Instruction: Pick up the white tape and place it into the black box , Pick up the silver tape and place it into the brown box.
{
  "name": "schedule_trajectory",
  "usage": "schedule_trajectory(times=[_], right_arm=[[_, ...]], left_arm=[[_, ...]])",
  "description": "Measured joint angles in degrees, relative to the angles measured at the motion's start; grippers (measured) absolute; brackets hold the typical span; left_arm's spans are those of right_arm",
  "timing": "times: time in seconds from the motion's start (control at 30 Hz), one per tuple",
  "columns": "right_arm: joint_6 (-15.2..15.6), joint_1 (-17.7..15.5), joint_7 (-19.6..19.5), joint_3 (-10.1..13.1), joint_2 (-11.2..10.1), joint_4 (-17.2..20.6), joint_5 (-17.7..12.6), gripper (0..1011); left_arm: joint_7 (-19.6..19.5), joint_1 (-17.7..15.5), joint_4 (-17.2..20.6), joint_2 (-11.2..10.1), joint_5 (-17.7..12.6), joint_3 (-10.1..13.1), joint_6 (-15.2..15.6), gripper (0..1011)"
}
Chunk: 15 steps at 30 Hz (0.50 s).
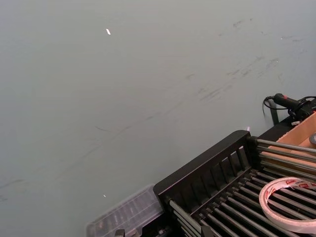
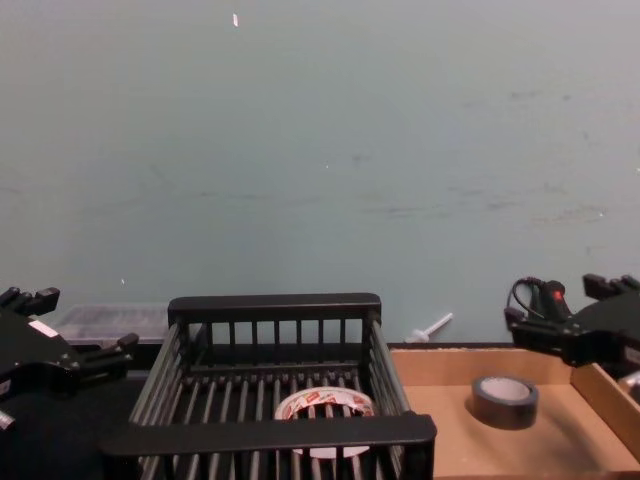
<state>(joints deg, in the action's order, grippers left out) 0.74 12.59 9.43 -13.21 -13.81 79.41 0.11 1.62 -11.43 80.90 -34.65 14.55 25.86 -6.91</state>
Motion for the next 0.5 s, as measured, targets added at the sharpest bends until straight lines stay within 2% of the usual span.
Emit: schedule_trajectory(times=[0.2,0.5], right_arm=[[-1.9,-2.3,-2.5,0.7,0.9,1.2,2.0,1002],[-3.2,-3.6,-3.1,1.1,1.9,0.4,4.1,1002]], left_arm=[[0.0,0.0,0.0,0.0,0.0,0.0,0.0,1001],[0.0,0.0,0.0,0.0,0.0,0.0,0.0,1001]])
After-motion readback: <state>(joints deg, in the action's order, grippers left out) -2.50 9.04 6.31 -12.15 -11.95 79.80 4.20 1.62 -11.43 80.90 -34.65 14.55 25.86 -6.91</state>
